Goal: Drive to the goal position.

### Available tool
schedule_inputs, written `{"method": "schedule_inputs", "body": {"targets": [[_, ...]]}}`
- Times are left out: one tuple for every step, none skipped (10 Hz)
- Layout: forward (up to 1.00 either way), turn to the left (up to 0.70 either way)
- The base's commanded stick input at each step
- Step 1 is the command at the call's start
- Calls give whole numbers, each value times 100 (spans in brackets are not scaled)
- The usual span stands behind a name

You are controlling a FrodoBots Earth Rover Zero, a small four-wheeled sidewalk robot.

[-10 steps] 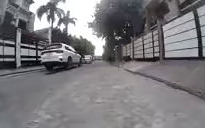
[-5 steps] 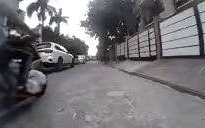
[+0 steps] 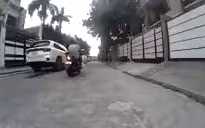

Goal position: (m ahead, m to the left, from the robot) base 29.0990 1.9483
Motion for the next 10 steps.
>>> {"method": "schedule_inputs", "body": {"targets": [[100, 1], [100, 1], [100, 1], [100, 1], [100, 1], [100, 1], [100, 1], [100, 1], [100, 1], [100, 1]]}}
